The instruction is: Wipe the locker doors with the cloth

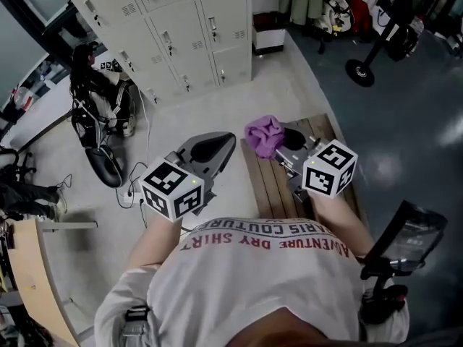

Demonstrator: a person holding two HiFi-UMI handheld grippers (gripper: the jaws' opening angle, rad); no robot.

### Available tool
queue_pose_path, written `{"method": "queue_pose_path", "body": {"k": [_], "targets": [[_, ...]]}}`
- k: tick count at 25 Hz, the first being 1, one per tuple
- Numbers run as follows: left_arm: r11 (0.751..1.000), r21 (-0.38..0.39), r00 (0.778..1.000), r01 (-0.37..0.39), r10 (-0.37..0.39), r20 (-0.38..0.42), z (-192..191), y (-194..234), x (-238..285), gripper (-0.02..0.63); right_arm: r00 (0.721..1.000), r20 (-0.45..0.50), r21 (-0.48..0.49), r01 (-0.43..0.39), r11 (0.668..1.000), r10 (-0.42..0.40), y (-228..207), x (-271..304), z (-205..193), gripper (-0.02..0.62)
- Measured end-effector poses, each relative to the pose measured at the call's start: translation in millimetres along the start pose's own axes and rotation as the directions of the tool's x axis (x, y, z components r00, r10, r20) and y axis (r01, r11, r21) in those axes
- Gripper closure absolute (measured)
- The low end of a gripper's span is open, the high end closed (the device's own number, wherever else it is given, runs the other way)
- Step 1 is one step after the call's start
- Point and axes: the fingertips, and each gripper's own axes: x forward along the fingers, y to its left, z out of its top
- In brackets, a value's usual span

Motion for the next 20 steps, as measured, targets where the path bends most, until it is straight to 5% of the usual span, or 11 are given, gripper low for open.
{"method": "queue_pose_path", "body": {"k": [20], "targets": [[0.999, 0.024, 1.000, -0.022, 0.022, 0.017, -57.8, -2.9, -216.3, 0.603, 0.999, 0.030, 0.003, 0.027, 1.000, -0.027, 192.4, 57.4, -61.4, 0.520]]}}
